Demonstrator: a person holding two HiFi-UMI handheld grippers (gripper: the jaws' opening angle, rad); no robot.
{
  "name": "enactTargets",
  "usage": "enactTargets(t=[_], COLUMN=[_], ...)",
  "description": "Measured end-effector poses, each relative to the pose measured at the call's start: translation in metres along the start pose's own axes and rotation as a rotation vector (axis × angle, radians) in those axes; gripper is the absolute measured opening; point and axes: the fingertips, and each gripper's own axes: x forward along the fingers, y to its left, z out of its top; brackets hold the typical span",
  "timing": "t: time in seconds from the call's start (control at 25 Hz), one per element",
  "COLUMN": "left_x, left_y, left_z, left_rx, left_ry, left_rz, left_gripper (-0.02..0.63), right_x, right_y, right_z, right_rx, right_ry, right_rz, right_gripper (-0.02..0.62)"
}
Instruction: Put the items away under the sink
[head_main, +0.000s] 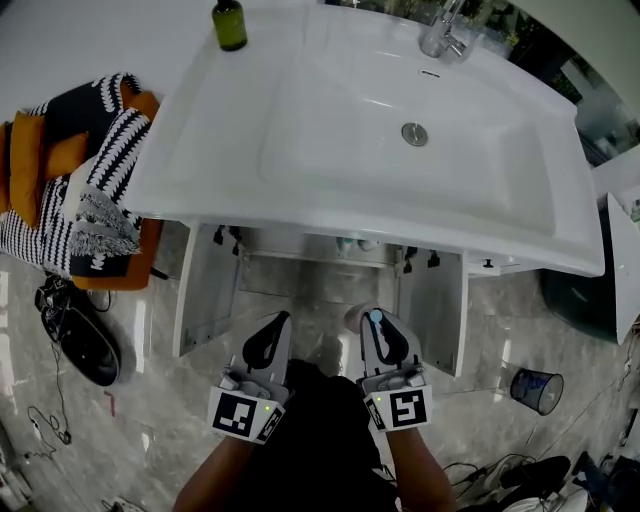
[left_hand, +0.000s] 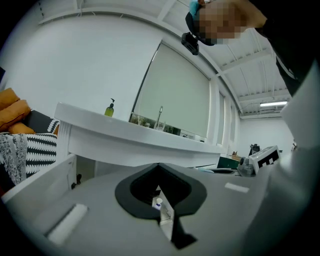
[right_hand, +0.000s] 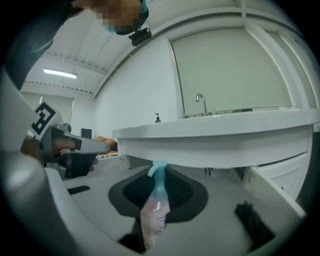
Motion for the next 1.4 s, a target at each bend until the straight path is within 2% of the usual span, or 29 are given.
enactTargets(t=[0.56, 0.72, 0.84, 1.4], left_x=[0.019, 0.021, 0.024, 0.036], left_y=[0.039, 0.052, 0.059, 0.062], left_z=[-0.081, -0.104, -0.113, -0.141], left_rx=[0.054, 0.068, 0.065, 0.078], left_ry=[-0.073, -0.085, -0.106, -0.108], left_rz=[-0.041, -0.023, -0.022, -0.051], left_gripper=[0.008, 0.008, 0.008, 0.008], right_x=[0.026, 0.033, 0.037, 0.033], right_y=[-0.007, -0.005, -0.008, -0.015], right_z=[-0.105, -0.131, -0.143, -0.178], right_rx=[0.003, -0.004, -0.015, -0.037], right_ry=[-0.026, -0.051, -0.064, -0.073], right_rz=[-0.063, -0.068, -0.076, -0.095], right_gripper=[0.072, 0.072, 0.072, 0.072])
